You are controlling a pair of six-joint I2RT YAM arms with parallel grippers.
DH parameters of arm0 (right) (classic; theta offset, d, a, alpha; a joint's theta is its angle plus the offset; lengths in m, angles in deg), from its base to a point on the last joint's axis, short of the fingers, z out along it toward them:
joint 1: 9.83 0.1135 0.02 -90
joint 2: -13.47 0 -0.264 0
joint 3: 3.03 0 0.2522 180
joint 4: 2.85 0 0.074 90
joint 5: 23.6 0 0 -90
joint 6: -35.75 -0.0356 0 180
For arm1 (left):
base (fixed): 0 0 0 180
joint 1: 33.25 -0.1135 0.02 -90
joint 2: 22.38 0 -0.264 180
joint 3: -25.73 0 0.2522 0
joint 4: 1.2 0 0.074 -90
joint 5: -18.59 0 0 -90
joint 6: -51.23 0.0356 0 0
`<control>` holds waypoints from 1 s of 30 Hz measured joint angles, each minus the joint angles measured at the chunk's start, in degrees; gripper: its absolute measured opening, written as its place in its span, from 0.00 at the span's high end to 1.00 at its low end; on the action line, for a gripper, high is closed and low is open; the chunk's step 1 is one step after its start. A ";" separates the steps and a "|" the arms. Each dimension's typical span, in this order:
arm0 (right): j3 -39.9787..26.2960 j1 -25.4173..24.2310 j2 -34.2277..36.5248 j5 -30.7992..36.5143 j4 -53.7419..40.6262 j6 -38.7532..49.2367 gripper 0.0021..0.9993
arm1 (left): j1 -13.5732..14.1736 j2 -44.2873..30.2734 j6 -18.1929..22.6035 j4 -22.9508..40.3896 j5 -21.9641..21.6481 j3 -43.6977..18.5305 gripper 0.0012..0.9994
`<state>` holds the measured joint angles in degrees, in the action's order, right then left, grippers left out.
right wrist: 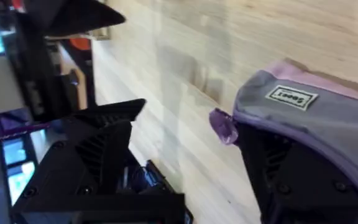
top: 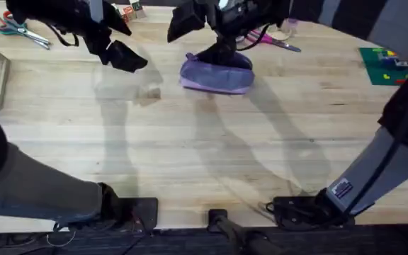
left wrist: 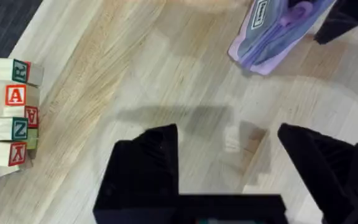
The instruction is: Unzip the bag, pick up the pens from the table one at a time and place them inside, then zip the bag closed.
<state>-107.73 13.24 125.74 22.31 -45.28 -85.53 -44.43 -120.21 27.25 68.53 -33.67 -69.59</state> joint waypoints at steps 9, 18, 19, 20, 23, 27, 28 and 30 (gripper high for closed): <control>0.55 0.17 0.59 -6.44 3.33 -0.10 0.00 | 0.00 0.01 0.00 0.01 0.00 0.00 0.01; 0.68 0.17 0.63 -8.05 3.35 -0.88 0.00 | 0.00 0.01 0.00 0.00 0.00 0.00 0.01; 0.68 0.17 0.63 -8.13 3.35 -0.92 0.00 | 0.00 0.00 0.00 0.01 0.00 0.00 0.01; 0.68 0.17 0.63 -8.22 3.35 -0.92 0.00 | 0.00 0.00 0.00 0.00 0.00 0.00 0.01; 0.68 0.17 0.63 -8.24 3.37 -0.92 0.00 | 0.00 0.00 0.00 0.00 0.00 0.00 0.01; 0.68 0.17 0.61 -8.24 3.37 -0.92 0.00 | 0.00 0.00 0.00 0.00 0.00 0.00 0.01; 0.68 0.17 0.61 -8.24 3.39 -0.92 0.00 | 0.00 0.00 0.00 0.00 0.00 0.00 0.01; 0.68 0.17 0.61 -8.24 3.39 -0.90 0.00 | 0.00 0.00 0.00 0.00 0.00 0.00 0.01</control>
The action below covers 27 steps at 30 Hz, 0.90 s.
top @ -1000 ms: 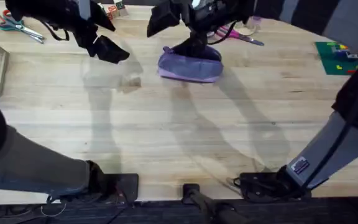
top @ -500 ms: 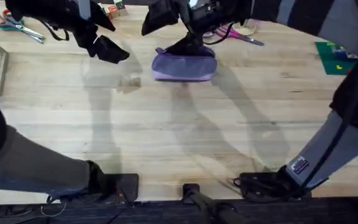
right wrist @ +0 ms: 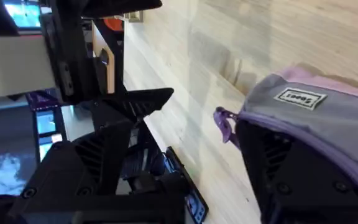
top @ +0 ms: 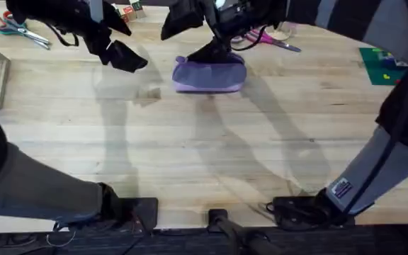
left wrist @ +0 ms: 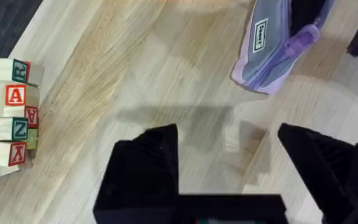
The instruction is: Unzip the bag, pick up the pens from the table one at a time and place them inside, then zip the bag closed.
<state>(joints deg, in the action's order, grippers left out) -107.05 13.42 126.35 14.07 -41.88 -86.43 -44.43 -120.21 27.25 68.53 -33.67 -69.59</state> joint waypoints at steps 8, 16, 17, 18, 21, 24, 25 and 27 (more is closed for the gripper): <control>0.00 0.22 -1.94 -2.80 0.95 0.08 0.00 | 0.00 0.00 0.00 0.00 0.00 0.00 0.01; -0.02 0.37 -6.23 -4.37 1.25 0.70 0.00 | 0.00 0.00 0.02 0.00 0.00 0.00 0.01; -0.02 0.37 -6.35 -4.41 1.24 0.70 0.00 | 0.00 0.00 0.00 0.01 0.00 0.00 0.01; -0.02 0.37 -6.43 -4.45 1.21 0.81 0.00 | 0.00 0.01 0.00 0.00 0.00 0.00 0.01; -0.02 0.52 -6.86 -3.22 -0.32 1.99 0.00 | 0.00 0.00 0.00 0.00 0.00 0.00 0.01; -0.01 1.15 -8.50 1.11 -3.67 4.71 0.00 | 0.00 0.01 0.00 0.00 0.00 0.00 0.01; 0.00 1.56 -9.40 3.09 -4.85 5.77 0.00 | 0.00 0.02 0.00 0.00 0.00 0.00 0.01; 0.00 2.64 -11.44 7.51 -7.07 8.18 0.00 | 0.00 0.00 0.02 0.00 -0.03 0.00 0.01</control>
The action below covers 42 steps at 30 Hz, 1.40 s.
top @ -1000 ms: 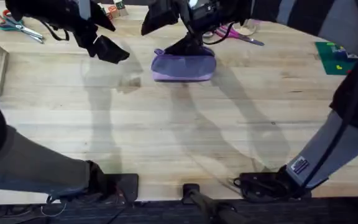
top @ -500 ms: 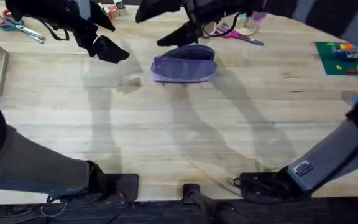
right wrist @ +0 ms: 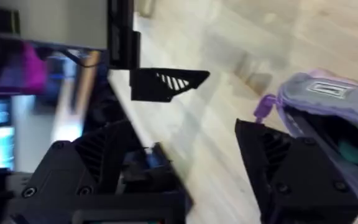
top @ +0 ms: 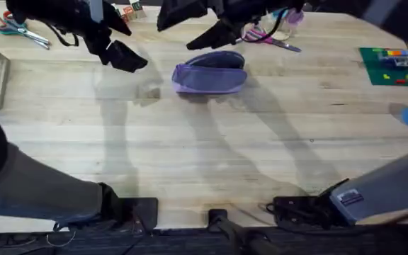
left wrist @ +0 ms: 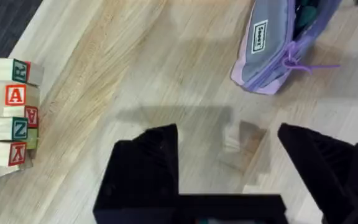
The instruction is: Unzip the bag, pick up the pens from the table one at a time and place them inside, then zip the bag closed.
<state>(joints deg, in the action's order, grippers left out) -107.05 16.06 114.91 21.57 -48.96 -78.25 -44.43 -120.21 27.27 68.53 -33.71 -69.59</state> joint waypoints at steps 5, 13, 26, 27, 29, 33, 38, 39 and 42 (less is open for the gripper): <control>-0.02 3.72 -5.53 11.88 -3.23 4.61 0.00 | 0.00 0.00 3.35 0.99 -0.27 0.00 0.01; -0.01 14.46 -10.58 38.02 -4.05 7.67 0.00 | 0.00 0.00 15.26 4.43 -0.47 0.00 0.01; -0.02 24.57 -12.08 66.39 -4.10 8.26 0.00 | -5.26 -2.56 33.02 13.87 5.33 0.00 0.00; -0.02 24.57 -12.08 66.95 -4.10 8.26 0.00 | -6.32 -3.41 34.64 14.94 6.64 0.00 0.00; -0.02 24.57 -12.10 67.88 -4.10 8.26 0.00 | -8.18 -4.89 37.76 16.69 9.00 0.00 0.00; -0.02 24.59 -12.08 68.49 -4.08 8.26 0.00 | -10.80 -7.19 42.14 17.77 13.25 0.00 0.01; -0.02 24.93 -12.08 69.00 -4.10 8.26 0.00 | -11.37 -10.13 44.20 17.58 16.69 0.00 0.00; -0.02 24.98 -12.08 69.05 -4.10 8.26 0.00 | -11.35 -10.65 44.36 17.57 16.92 0.00 0.01; -0.02 25.01 -12.08 69.08 -4.10 8.26 0.00 | -11.37 -11.94 44.73 17.55 17.39 0.00 0.01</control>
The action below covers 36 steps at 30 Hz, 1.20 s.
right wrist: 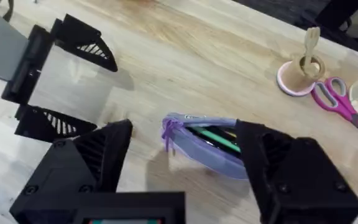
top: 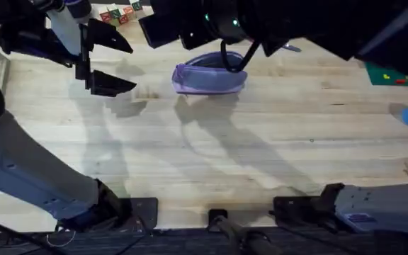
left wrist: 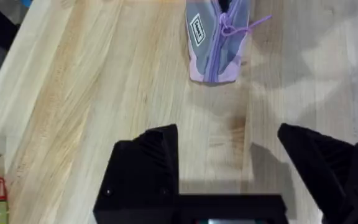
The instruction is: Unzip the bag, pick up the pens from the table one at a time and place them inside, then zip the bag closed.
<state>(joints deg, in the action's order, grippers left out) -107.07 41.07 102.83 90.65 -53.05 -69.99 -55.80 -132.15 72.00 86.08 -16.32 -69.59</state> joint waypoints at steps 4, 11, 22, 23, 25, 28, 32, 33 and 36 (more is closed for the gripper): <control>0.02 0.00 0.00 0.00 0.00 0.00 0.00 | 0.00 -0.32 0.27 0.02 0.66 0.00 0.01; 0.00 0.00 -0.02 -1.34 -0.55 0.00 0.00 | 0.00 -0.32 0.31 0.00 0.88 0.00 0.01; 0.00 0.14 0.02 -7.16 -6.65 -11.50 0.00 | 0.00 -0.32 0.31 0.02 0.88 0.00 0.01; 0.00 0.27 0.04 -7.17 -6.91 -12.38 0.00 | 0.00 -0.32 0.31 0.00 0.88 0.00 0.01; 0.00 0.94 0.31 -6.99 -7.67 -13.81 0.00 | 0.00 -0.32 0.31 0.02 0.88 0.00 0.01; 0.00 2.79 1.70 -6.15 -8.73 -14.98 0.00 | 0.00 -0.32 0.31 0.02 0.88 0.00 0.01; 0.00 5.49 4.57 -4.63 -8.74 -15.65 0.00 | 0.00 -0.32 0.31 0.02 0.88 0.00 0.01; 0.00 5.98 5.11 -4.14 -8.77 -15.78 0.00 | 0.00 -0.32 0.31 0.00 0.88 0.00 0.01; 0.00 6.62 6.19 -3.01 -8.81 -15.85 0.00 | 0.00 -0.32 0.31 0.00 0.90 0.00 0.01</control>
<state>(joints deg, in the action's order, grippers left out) -107.07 47.69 109.02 87.65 -61.86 -85.84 -55.80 -132.47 72.32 86.08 -15.42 -69.59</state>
